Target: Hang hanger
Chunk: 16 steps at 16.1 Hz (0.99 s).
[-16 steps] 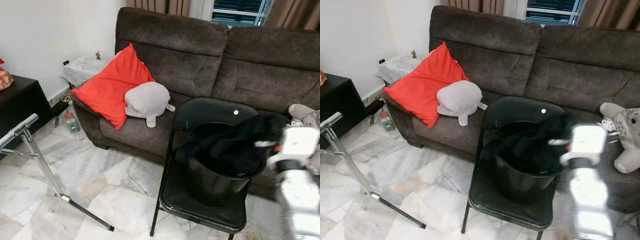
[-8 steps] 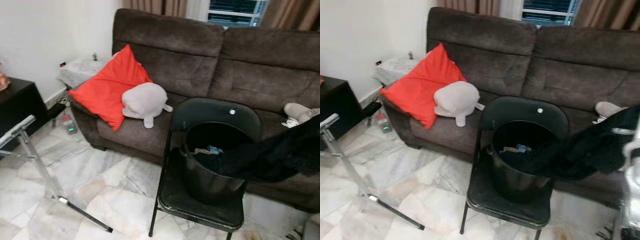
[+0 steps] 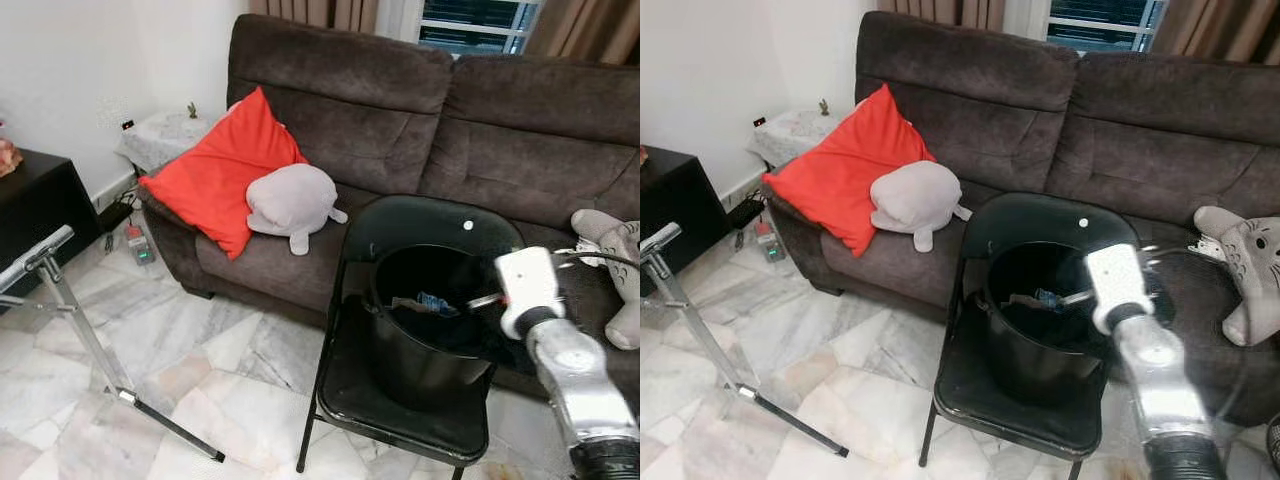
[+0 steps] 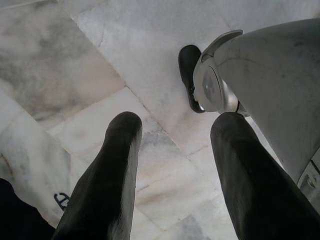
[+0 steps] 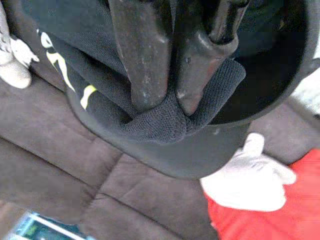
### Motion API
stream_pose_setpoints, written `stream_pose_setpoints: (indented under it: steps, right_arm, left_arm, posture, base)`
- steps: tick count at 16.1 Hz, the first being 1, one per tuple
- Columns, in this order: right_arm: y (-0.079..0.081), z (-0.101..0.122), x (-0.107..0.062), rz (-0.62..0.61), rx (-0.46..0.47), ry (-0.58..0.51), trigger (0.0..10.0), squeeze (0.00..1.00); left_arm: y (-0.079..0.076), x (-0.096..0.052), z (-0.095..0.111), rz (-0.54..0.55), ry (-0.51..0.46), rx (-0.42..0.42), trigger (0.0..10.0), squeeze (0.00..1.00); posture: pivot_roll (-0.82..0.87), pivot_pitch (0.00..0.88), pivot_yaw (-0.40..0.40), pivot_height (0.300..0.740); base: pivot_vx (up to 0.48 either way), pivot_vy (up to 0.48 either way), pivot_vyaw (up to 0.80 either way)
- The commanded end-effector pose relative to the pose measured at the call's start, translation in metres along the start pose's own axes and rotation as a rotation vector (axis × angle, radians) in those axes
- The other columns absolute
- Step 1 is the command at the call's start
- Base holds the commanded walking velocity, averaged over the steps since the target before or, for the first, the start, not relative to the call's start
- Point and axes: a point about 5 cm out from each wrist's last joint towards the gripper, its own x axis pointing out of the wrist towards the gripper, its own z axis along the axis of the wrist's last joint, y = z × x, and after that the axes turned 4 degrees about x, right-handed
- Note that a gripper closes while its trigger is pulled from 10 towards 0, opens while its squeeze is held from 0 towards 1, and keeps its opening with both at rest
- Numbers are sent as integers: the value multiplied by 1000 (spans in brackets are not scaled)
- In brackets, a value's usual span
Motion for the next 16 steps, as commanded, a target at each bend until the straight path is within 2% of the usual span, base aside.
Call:
stream_pose_setpoints:
  steps: [1, 3, 6, 7, 9, 11, 12, 16]
  right_arm:
    - [13, -8, -1, 97, -9, 48, 0, 0]
    - [21, -14, -4, 159, -46, 75, 0, 0]
    - [24, 0, -9, 208, -28, 9, 0, 0]
    - [30, 2, -14, 251, -40, 9, 0, 0]
    - [38, -15, -19, 323, -84, 80, 0, 0]
    - [40, -20, -19, 337, -109, 105, 0, 0]
    - [48, -21, -19, 398, -119, 114, 0, 0]
    - [59, -35, -19, 436, -157, 179, 0, 0]
  left_arm:
    - [0, 0, -3, 2, 11, -14, 10000, 0]
    - [0, 0, -3, 1, 13, -13, 10000, 0]
    - [0, 0, -4, 0, 14, -14, 10000, 0]
    - [0, 0, -4, 2, 14, -13, 10000, 0]
    - [0, 0, -4, 1, 14, -8, 10000, 0]
    - [0, 0, -3, 3, 14, -8, 10000, 0]
    - [1, 0, -3, 5, 13, -11, 10000, 0]
    - [1, -1, -4, 4, 16, -8, 10000, 0]
  posture:
    - [37, 0, -46, 740]
    - [37, 0, -47, 740]
    - [35, 0, -47, 740]
    - [31, 0, -43, 740]
    - [31, 0, -42, 740]
    - [37, 0, -46, 740]
    - [36, 0, -47, 740]
    - [38, 0, -46, 740]
  base:
    - [0, 0, 0]
    - [0, 0, 0]
    - [0, 0, 0]
    - [0, 0, 0]
    - [0, 0, 0]
    - [0, 0, 0]
    - [0, 0, 0]
    - [0, 0, 0]
